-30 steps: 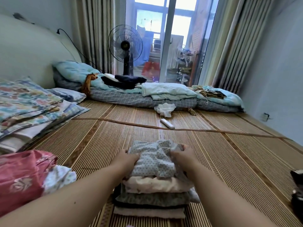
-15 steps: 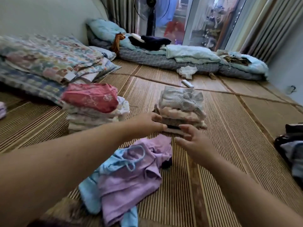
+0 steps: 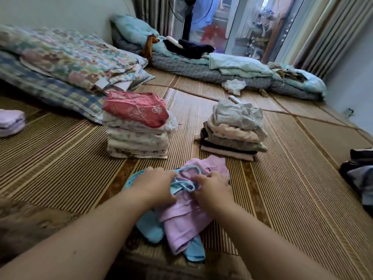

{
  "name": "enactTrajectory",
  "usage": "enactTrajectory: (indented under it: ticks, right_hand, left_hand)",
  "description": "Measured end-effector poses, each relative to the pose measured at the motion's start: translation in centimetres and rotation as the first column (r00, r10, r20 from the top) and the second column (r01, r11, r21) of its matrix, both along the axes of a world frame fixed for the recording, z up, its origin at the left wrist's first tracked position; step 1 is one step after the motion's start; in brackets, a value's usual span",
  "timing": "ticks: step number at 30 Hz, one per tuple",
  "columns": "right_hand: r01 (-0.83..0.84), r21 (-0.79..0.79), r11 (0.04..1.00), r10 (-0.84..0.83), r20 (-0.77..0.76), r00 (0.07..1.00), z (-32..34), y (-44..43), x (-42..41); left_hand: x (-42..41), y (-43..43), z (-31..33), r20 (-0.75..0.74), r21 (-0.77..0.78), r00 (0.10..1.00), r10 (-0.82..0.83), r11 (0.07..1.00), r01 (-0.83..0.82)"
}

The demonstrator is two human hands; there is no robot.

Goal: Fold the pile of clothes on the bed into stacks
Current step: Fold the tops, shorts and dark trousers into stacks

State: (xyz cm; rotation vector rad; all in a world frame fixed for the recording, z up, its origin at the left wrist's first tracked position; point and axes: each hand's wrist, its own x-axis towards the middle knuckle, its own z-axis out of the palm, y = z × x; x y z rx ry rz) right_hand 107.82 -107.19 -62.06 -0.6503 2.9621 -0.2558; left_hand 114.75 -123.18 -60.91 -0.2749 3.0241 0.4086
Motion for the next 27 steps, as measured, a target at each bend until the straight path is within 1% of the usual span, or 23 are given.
enactTrajectory:
  ticks: [1,2,5,6,7,8,9,10,11,12,15,16,17,19,20,21,22,23,24,25,27]
  right_hand:
    - [0.017,0.044,0.999,-0.016,-0.017,1.000,0.1,-0.4,-0.2]
    - [0.037,0.032,0.999,-0.036,-0.018,0.999,0.3,-0.7,-0.4]
    - [0.089,-0.126,0.988,-0.088,0.011,0.996,1.4,-0.7,-0.5]
    - [0.096,-0.220,0.971,-0.090,0.037,0.995,2.1,-0.4,-0.5]
    - [0.102,-0.357,0.929,-0.073,0.093,0.993,3.0,-0.1,-0.4]
    - [0.113,-0.510,0.853,-0.030,0.168,0.985,4.1,0.3,-0.3]
    - [0.135,-0.645,0.753,0.024,0.231,0.973,5.5,0.7,0.0]
    - [0.153,-0.738,0.657,0.077,0.267,0.961,7.0,1.0,0.1]
    - [0.156,-0.796,0.585,0.124,0.278,0.953,8.5,1.3,0.2]
    - [0.145,-0.834,0.533,0.161,0.268,0.950,10.2,1.5,0.3]
    - [0.144,-0.904,0.403,0.217,0.247,0.944,14.9,1.9,0.1]
    - [0.154,-0.916,0.369,0.210,0.244,0.947,16.2,2.0,-0.1]
    - [0.159,-0.922,0.353,0.188,0.237,0.953,17.5,2.2,-0.2]
    - [0.177,-0.929,0.324,0.131,0.229,0.965,19.5,3.1,-0.6]
    - [0.189,-0.934,0.304,0.109,0.231,0.967,20.3,3.8,-0.9]
    - [0.204,-0.937,0.285,0.098,0.240,0.966,21.1,4.5,-1.1]
    - [0.214,-0.939,0.270,0.101,0.249,0.963,22.0,5.3,-1.3]
    - [0.220,-0.939,0.264,0.113,0.257,0.960,22.8,6.1,-1.4]
    - [0.220,-0.940,0.262,0.121,0.258,0.959,23.9,7.0,-1.5]
    - [0.211,-0.944,0.255,0.130,0.250,0.959,24.9,7.7,-1.6]
    - [0.172,-0.961,0.218,0.174,0.211,0.962,27.3,8.9,-1.8]
  left_hand:
    - [0.2,0.1,-0.1,0.016,0.004,1.000,0.007,1.000,-0.007]
    - [0.4,0.0,-0.4,0.017,0.039,1.000,0.014,0.999,-0.015]
    - [0.4,0.0,-0.3,-0.054,0.165,0.997,0.054,0.985,-0.044]
    - [0.3,0.0,0.2,-0.086,0.188,0.994,0.064,0.981,-0.047]
    - [0.2,-0.1,0.9,-0.125,0.211,0.989,0.073,0.976,-0.045]
    - [0.2,-0.2,1.7,-0.169,0.243,0.982,0.083,0.969,-0.040]
    - [0.2,-0.2,2.6,-0.219,0.284,0.971,0.096,0.958,-0.030]
    - [0.3,-0.4,3.3,-0.271,0.328,0.956,0.110,0.944,-0.016]
    - [0.4,-0.6,4.0,-0.321,0.368,0.939,0.125,0.930,0.002]
    - [0.6,-0.8,4.7,-0.362,0.397,0.922,0.139,0.918,0.018]
    - [1.1,-1.1,6.3,-0.423,0.485,0.890,0.169,0.872,0.065]
    - [1.3,-1.1,6.8,-0.429,0.551,0.883,0.190,0.830,0.089]
    - [1.6,-1.0,7.4,-0.430,0.636,0.875,0.223,0.763,0.118]
    - [1.9,-0.6,8.5,-0.413,0.792,0.861,0.297,0.585,0.178]
    - [2.0,-0.4,9.1,-0.397,0.833,0.861,0.319,0.519,0.192]
    - [2.0,0.0,9.6,-0.384,0.854,0.864,0.327,0.481,0.198]
    - [1.9,0.4,10.6,-0.370,0.864,0.870,0.326,0.465,0.193]
    - [1.7,0.8,11.6,-0.355,0.874,0.879,0.319,0.446,0.191]
    - [1.4,1.3,13.0,-0.341,0.890,0.890,0.303,0.407,0.203]
    - [1.0,1.8,14.4,-0.327,0.913,0.903,0.280,0.339,0.225]
    - [0.4,3.2,17.8,-0.307,0.949,0.925,0.225,0.147,0.279]
